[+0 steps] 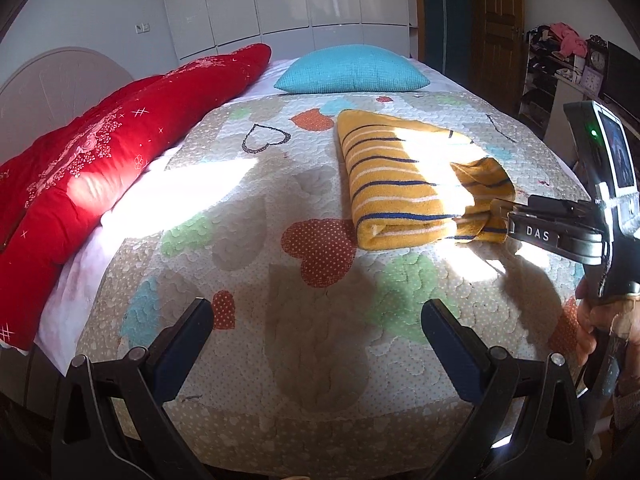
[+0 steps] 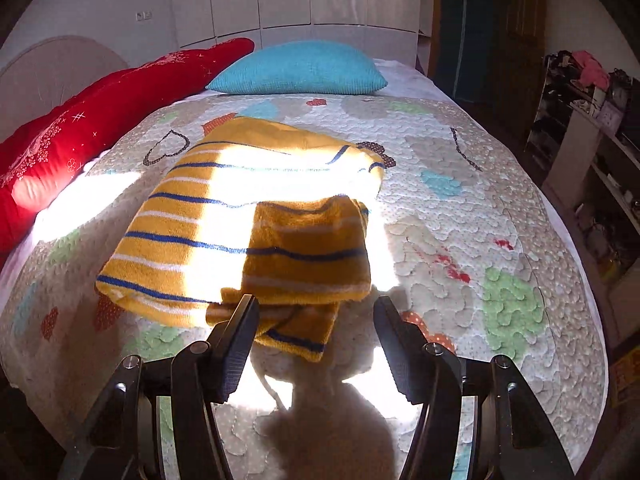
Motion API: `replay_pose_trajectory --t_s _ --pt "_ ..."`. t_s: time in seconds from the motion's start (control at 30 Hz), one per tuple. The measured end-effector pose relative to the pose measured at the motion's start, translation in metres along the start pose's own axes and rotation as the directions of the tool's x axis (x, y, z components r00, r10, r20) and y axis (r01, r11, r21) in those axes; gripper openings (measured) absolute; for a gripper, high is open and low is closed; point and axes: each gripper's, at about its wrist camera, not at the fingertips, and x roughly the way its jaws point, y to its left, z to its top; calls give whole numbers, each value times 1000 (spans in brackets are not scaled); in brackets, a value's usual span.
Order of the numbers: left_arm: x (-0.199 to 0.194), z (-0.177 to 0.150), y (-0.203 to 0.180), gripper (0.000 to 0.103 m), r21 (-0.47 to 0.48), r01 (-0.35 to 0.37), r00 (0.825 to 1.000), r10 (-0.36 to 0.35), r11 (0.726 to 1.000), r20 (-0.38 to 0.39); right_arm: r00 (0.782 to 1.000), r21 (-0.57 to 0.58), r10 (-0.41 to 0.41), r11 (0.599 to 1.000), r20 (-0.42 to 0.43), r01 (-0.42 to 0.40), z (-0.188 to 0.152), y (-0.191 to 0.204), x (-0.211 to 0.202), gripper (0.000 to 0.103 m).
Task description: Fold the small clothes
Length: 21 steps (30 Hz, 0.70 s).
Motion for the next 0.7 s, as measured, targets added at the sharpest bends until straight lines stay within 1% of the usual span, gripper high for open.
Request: replay_pose_trajectory --t_s 0.17,0.27,0.33,0.47,0.57,0.7 --pt "0 -1 -3 103 4 3 1000 -3 1000 -2 999 -23 -47 999 5 47 -24 0 -16 68" --pt "0 -3 -6 103 10 4 1000 -4 1000 -3 999 -22 -53 998 -6 53 -38 -2 -20 70" --pt "0 -5 -8 103 14 11 1000 -11 1000 -3 999 -3 -51 999 -18 51 -47 -5 -22 70" --pt "5 -8 -10 103 11 50 999 -50 999 -16 997 52 -54 997 -49 57 -62 -14 -21 70" --pt "12 -11 -15 103 9 78 996 -77 997 -44 997 86 -67 994 -49 71 -69 -18 -24 70" --pt "16 -14 -26 103 26 83 995 -81 996 -66 996 98 -87 991 -36 90 -75 -20 -27 71"
